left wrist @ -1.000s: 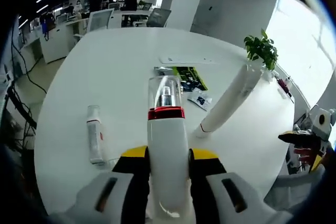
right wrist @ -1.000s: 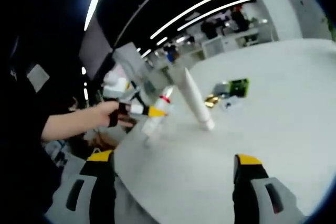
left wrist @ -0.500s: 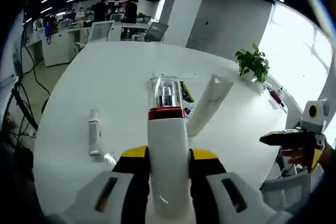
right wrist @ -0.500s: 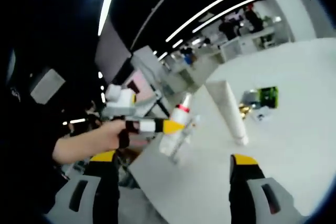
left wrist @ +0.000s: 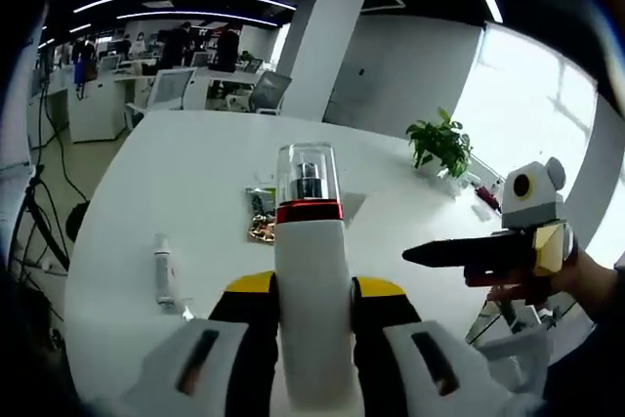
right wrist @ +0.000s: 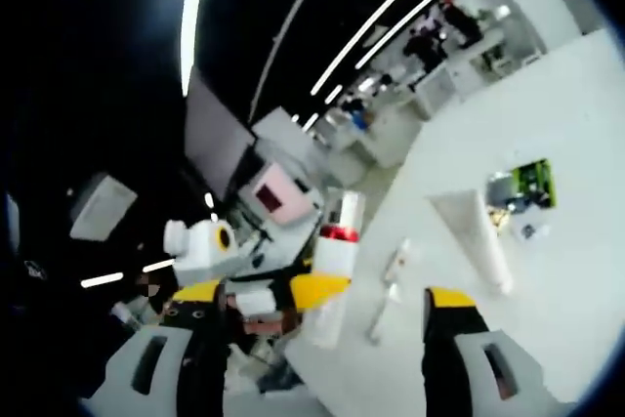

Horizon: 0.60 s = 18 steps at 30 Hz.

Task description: Arrange the skincare products in the storage area until every visible bottle or jar stands upright without overlapping.

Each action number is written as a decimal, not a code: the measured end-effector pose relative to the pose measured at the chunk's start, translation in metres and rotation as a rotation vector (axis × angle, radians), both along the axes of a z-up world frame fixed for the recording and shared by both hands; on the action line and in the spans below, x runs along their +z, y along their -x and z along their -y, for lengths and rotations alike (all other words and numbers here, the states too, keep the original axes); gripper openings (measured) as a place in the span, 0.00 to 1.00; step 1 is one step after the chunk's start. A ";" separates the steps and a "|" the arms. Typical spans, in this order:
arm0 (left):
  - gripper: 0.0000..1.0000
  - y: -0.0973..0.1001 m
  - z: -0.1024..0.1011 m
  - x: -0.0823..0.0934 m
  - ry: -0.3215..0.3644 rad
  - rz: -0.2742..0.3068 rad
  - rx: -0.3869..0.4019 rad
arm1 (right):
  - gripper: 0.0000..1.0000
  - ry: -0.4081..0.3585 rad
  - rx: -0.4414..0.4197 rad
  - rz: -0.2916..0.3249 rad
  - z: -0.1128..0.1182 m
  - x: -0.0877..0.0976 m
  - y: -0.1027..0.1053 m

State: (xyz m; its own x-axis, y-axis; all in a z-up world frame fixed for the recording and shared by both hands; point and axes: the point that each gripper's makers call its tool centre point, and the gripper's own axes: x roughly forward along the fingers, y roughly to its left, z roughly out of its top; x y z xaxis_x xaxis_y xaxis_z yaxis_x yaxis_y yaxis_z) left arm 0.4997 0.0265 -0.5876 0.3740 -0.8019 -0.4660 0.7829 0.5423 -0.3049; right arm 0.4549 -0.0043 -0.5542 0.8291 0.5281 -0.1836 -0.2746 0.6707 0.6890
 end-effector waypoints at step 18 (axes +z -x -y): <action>0.25 0.034 0.017 0.052 0.073 0.105 -0.060 | 0.74 -0.033 -0.077 -0.025 -0.010 0.029 -0.026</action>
State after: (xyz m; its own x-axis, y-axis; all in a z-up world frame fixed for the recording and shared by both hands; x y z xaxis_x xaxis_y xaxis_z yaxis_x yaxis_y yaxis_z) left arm 0.4660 0.0093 -0.5353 0.3678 -0.8546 -0.3665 0.8429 0.4729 -0.2569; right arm 0.4814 0.0061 -0.5256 0.8628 0.4691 -0.1884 -0.2053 0.6658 0.7174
